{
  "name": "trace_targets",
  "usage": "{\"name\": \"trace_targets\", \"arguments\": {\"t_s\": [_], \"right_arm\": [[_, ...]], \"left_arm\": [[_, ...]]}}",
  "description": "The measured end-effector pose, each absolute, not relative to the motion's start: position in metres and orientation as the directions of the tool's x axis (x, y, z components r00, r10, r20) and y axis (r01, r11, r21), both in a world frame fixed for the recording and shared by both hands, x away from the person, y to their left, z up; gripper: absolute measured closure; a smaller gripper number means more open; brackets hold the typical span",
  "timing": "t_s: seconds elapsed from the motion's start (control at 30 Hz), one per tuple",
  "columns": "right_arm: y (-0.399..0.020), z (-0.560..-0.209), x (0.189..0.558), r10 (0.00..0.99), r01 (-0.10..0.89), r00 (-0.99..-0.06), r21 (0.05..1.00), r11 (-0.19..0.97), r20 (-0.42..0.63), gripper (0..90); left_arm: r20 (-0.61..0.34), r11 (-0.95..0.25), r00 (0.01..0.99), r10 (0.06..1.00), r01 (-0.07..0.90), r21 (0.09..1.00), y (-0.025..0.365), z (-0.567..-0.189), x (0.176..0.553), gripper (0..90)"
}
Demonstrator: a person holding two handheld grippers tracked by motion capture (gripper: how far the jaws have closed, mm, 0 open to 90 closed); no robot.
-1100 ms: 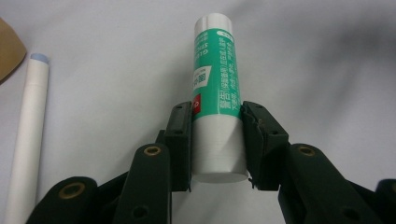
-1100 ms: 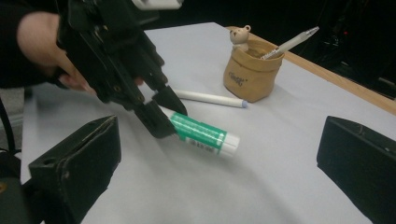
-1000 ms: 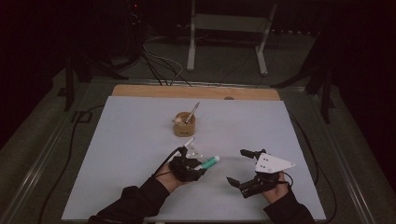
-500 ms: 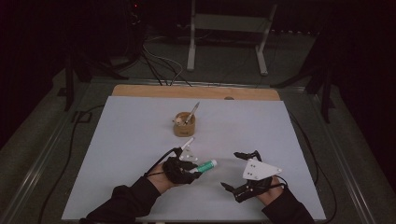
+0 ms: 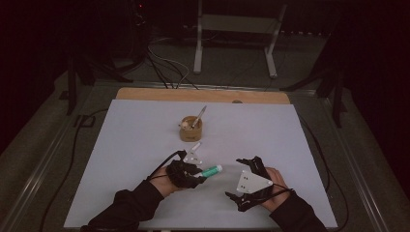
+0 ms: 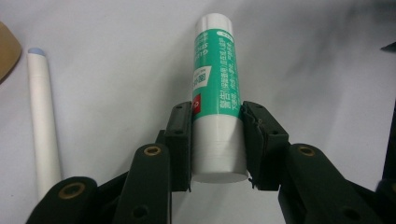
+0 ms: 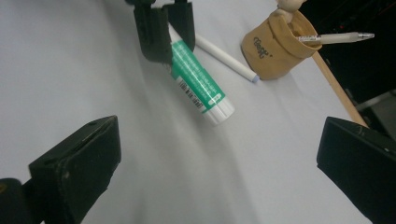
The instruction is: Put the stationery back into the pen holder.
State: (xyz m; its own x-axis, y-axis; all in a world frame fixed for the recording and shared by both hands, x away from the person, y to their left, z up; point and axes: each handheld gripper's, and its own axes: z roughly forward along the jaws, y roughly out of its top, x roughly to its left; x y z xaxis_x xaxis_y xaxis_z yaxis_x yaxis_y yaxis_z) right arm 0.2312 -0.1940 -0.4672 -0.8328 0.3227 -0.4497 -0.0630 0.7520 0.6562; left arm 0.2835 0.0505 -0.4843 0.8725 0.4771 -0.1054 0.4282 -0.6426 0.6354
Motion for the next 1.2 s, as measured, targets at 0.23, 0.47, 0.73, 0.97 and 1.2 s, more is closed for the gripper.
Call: {"name": "trace_targets", "arguments": {"t_s": [0.23,0.47,0.73,0.97,1.2], "right_arm": [[-0.183,-0.473,0.221,0.249,-0.179,-0.750,0.550,0.816,-0.613,15.6],[-0.169,-0.482,0.212,0.136,-0.265,-0.697,0.429,0.863,-0.704,25.5],[-0.158,-0.488,0.210,0.050,-0.317,-0.652,0.332,0.889,-0.757,43.1],[-0.148,-0.498,0.210,-0.032,-0.340,-0.556,0.192,0.920,-0.830,53.0],[-0.139,-0.511,0.211,-0.130,-0.354,-0.487,0.059,0.934,-0.864,56.6]], "left_arm": [[-0.095,-0.651,0.875,0.475,0.423,0.630,0.046,-0.482,0.284,66.6],[-0.102,-0.649,0.871,0.481,0.432,0.626,0.043,-0.480,0.286,66.7],[-0.104,-0.654,0.873,0.477,0.432,0.622,0.033,-0.478,0.287,66.6],[-0.107,-0.664,0.879,0.465,0.426,0.615,0.025,-0.476,0.287,66.6],[-0.120,-0.665,0.882,0.455,0.426,0.613,0.019,-0.475,0.286,66.7]]}}
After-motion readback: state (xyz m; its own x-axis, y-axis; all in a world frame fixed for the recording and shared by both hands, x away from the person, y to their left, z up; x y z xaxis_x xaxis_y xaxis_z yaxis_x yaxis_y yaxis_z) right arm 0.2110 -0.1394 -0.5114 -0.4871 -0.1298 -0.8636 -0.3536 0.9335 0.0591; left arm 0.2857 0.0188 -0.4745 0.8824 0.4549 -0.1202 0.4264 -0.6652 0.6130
